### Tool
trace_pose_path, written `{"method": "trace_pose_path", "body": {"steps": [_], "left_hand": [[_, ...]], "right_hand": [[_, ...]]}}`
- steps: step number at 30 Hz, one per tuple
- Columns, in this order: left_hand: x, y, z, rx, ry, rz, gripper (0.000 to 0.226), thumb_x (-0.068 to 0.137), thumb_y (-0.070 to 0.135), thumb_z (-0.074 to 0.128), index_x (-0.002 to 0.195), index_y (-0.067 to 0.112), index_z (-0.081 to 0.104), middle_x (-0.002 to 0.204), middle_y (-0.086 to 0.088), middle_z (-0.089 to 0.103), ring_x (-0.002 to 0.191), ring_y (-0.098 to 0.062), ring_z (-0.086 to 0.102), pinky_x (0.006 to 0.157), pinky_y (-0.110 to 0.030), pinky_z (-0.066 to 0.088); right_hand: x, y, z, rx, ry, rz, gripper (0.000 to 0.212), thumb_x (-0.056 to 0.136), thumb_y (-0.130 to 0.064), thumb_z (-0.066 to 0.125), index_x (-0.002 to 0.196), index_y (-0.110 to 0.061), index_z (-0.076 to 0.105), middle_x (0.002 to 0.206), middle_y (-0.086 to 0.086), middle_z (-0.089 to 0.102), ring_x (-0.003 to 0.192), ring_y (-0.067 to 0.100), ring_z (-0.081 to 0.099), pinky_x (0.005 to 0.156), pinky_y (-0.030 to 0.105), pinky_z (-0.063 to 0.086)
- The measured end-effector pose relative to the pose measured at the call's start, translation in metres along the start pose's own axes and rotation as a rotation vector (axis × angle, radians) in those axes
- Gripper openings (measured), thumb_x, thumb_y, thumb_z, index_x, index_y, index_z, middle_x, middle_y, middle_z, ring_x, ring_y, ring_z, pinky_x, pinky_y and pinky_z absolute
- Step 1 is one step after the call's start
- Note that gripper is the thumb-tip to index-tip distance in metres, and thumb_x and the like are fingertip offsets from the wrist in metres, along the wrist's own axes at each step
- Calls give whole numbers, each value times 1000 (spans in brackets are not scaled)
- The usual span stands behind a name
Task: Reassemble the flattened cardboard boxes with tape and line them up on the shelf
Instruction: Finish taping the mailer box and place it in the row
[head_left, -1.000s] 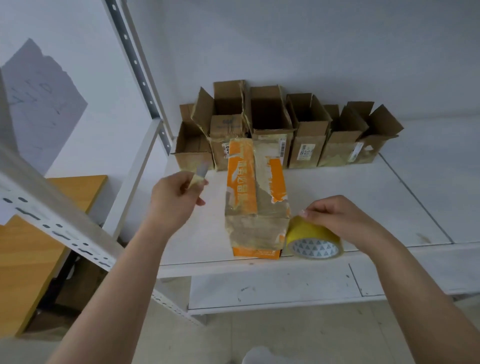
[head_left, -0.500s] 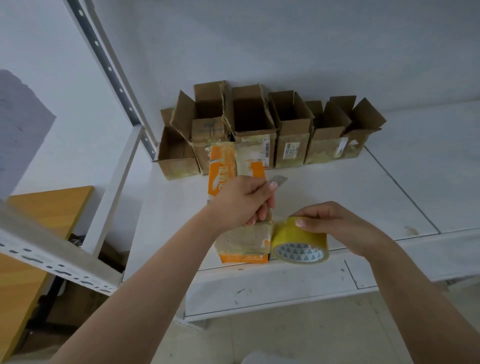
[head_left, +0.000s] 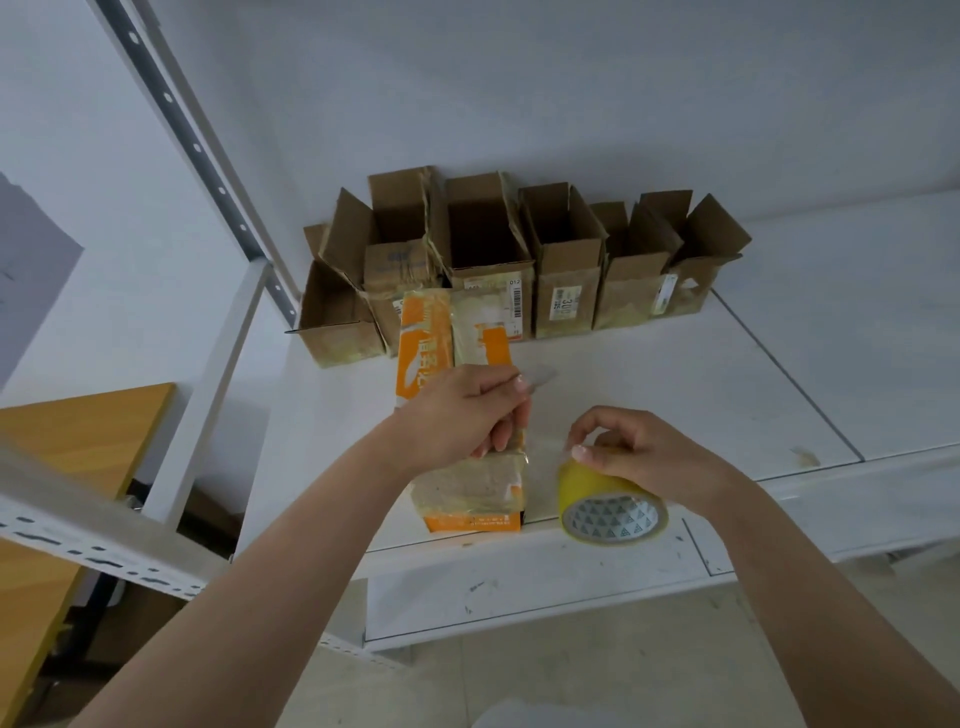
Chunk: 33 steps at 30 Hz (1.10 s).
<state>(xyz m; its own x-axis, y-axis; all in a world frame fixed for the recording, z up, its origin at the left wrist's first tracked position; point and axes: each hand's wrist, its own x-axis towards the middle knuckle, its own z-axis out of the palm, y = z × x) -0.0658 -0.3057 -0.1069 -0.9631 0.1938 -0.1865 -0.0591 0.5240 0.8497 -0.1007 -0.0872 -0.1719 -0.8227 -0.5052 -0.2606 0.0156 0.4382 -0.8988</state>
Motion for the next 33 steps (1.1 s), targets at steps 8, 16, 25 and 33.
{"method": "trace_pose_path", "body": {"steps": [8, 16, 25, 33], "left_hand": [[4, 38, -2, 643, -253, -64, 38, 102, 35, 43, 75, 14, 59, 75, -4, 63, 69, -15, 60, 75, -33, 50], [15, 56, 21, 1113, -262, -126, 33, 102, 31, 39, 90, 14, 65, 86, -3, 67, 80, -18, 61, 64, -28, 44], [9, 49, 30, 1266, -138, -35, 30, 100, 32, 37, 85, 19, 60, 78, 3, 53, 76, -19, 56, 56, -28, 37], [7, 18, 19, 675, 164, -55, 30, 90, 49, 59, 94, 20, 62, 73, 5, 62, 71, -11, 60, 59, -26, 43]], "right_hand": [[-12, -4, -6, 9, 148, -24, 11, 85, -28, 74, 75, -26, 70, 76, 2, 66, 74, 14, 62, 67, 29, 49], [-26, -16, 0, -71, 301, -54, 16, 83, -33, 73, 69, -28, 67, 70, -9, 64, 73, 10, 61, 65, 25, 45], [-27, -15, 12, 39, 357, -24, 20, 84, -33, 73, 69, -25, 64, 61, -11, 60, 61, 8, 60, 52, 27, 50], [-18, 10, 27, 254, 264, 90, 28, 84, -24, 73, 58, -25, 65, 62, -7, 62, 49, 6, 55, 40, 18, 40]]}}
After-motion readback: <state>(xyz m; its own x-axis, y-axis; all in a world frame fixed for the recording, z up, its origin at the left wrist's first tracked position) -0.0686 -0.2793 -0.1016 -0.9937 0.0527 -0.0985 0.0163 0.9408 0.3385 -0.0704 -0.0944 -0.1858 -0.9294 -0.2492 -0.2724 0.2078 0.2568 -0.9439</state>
